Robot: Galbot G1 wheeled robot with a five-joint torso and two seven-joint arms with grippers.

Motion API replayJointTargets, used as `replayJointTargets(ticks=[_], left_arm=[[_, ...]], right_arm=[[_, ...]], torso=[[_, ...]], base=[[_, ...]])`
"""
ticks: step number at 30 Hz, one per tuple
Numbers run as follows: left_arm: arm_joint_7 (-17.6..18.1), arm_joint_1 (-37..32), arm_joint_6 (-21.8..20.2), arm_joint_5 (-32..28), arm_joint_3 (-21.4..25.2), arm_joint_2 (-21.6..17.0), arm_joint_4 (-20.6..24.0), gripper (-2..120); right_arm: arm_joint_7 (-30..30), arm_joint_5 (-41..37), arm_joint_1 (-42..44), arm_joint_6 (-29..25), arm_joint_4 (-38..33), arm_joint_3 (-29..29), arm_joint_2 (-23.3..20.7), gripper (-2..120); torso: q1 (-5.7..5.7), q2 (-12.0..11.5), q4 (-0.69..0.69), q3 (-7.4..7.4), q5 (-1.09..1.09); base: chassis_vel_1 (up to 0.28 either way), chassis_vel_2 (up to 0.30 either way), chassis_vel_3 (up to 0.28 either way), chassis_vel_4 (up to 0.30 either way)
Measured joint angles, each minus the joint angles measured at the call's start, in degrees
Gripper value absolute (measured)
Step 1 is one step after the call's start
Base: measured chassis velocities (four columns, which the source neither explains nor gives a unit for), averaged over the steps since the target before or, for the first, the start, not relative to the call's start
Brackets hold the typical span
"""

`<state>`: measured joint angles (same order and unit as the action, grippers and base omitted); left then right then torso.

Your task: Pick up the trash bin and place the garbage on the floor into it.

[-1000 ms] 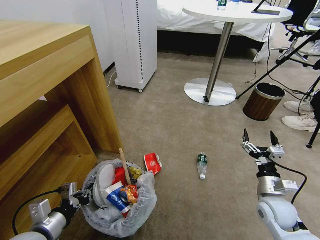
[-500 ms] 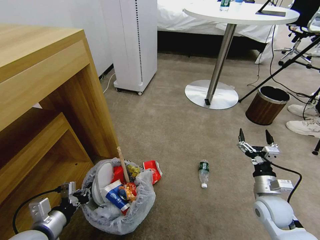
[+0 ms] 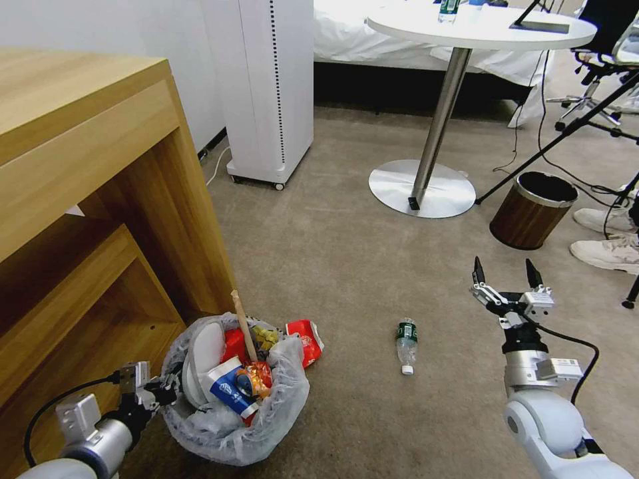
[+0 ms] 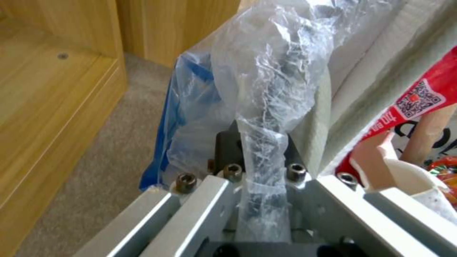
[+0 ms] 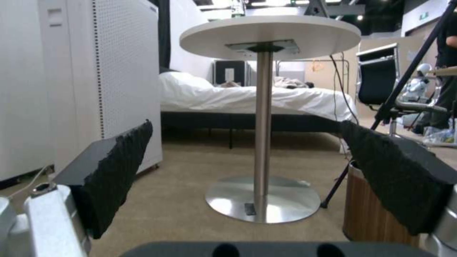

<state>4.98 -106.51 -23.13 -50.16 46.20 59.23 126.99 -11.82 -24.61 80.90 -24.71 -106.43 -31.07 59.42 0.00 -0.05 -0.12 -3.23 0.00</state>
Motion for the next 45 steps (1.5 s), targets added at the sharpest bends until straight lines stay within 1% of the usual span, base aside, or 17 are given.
replayJointTargets(ticks=[4,7,8,11,12,14,16,19,20,23,24,27,28,31,36,41,45], left_arm=[[0.52,-0.86,-0.13,-0.52,0.31,0.06,0.1,0],[0.5,-1.19,-0.07,-0.35,0.39,0.54,0.31,0],[0.5,-1.19,-0.07,-0.35,0.39,0.54,0.31,0],[0.13,-1.4,0.25,0.48,0.24,1.38,0.32,0],[0.13,-1.4,0.25,0.48,0.24,1.38,0.32,0],[-0.32,-1.5,0.51,1.38,-0.04,2.33,0.66,0],[-0.42,-1.51,0.55,1.64,-0.1,2.73,0.85,0],[-0.72,-1.86,1.01,3.03,-0.33,4.31,1.15,0],[-0.72,-1.86,1.01,3.03,-0.33,4.31,1.15,0],[-1.23,-2.15,1.5,4.06,-0.63,5.38,1.26,0],[-1.23,-2.15,1.5,4.06,-0.63,5.38,1.26,0],[-1.35,-2.04,1.86,4.25,-0.54,5.56,1.26,0],[-1.35,-2.04,1.86,4.25,-0.54,5.56,1.26,0],[-1.38,-1.88,2.21,4.39,-0.52,5.86,1.27,0],[-1.46,-1.7,2.35,4.57,-0.79,6.35,1.5,0],[-1.53,-1.71,2.71,4.88,-0.78,6.64,1.68,0],[-1.73,-1.69,3.05,5.2,-0.82,6.95,1.69,0]], right_arm=[[0.11,-0.41,-0.29,0.04,-0.04,0.49,-0.48,100],[-1.73,-2.28,-0.68,3.78,-0.71,1.9,-1.73,100],[-1.73,-2.28,-0.68,3.78,-0.71,1.9,-1.73,100],[-5.61,-6.42,-1.28,10.77,-2.57,4.14,-3.36,100],[-5.61,-6.42,-1.28,10.77,-2.57,4.14,-3.36,100],[-9.73,-10.59,-3.17,16.0,-3.44,7.28,-4.64,100],[-10.57,-12.22,-3.85,17.17,-3.44,8.43,-4.97,100],[-13.68,-18.34,-4.87,21.4,-3.61,11.7,-5.5,100],[-13.68,-18.34,-4.87,21.4,-3.61,11.7,-5.5,100],[-17.64,-22.79,-5.99,25.86,-1.75,14.76,-5.43,100],[-17.64,-22.79,-5.99,25.86,-1.75,14.76,-5.43,100],[-21.57,-28.33,-8.23,31.19,0.06,17.45,-5.34,100],[-21.57,-28.33,-8.23,31.19,0.06,17.45,-5.34,100],[-24.88,-32.0,-10.93,35.29,2.23,20.01,-4.69,100],[-25.93,-33.41,-13.28,37.51,5.95,22.44,-4.21,100],[-26.83,-34.24,-16.82,40.33,13.17,26.94,-3.46,100],[-25.32,-33.2,-19.31,40.4,18.86,30.68,-3.2,100]], torso=[[0.0,0.0,0.0,0.0,0.0],[0.0,0.0,0.0,0.0,0.01],[0.0,0.0,0.0,0.0,0.01],[0.0,0.0,0.0,-0.01,0.0],[0.0,0.0,0.0,-0.01,0.0],[0.0,0.0,0.01,-0.01,0.0],[0.0,0.0,0.01,-0.01,0.01],[0.0,0.0,0.0,-0.01,0.0],[0.0,0.0,0.0,-0.01,0.0],[0.0,0.0,0.0,-0.01,0.01],[0.0,0.0,0.0,-0.01,0.01],[0.0,0.0,0.0,0.0,-0.01],[0.0,0.0,0.0,0.0,-0.01],[0.0,0.0,0.01,-0.01,0.0],[0.0,0.0,0.0,-0.01,-0.01],[0.0,0.0,0.01,-0.01,0.0],[0.0,0.0,0.0,-0.01,0.01]], base=[[0.0,0.0,0.0,0.0],[0.0,0.0,0.0,0.0],[0.0,0.0,0.0,0.0],[0.0,0.0,0.0,0.0],[0.0,0.0,0.0,0.0],[0.0,0.0,0.0,0.0],[0.0,0.0,0.0,0.0],[0.0,0.0,0.0,0.0],[0.0,0.0,0.0,0.0],[0.0,0.0,0.0,0.0],[0.0,0.0,0.0,0.0],[0.0,0.0,0.0,0.0],[0.0,0.0,0.0,0.0],[0.0,0.0,0.0,0.0],[0.0,0.0,0.0,0.0],[0.0,0.0,0.0,0.0],[0.0,0.0,0.0,0.0]])
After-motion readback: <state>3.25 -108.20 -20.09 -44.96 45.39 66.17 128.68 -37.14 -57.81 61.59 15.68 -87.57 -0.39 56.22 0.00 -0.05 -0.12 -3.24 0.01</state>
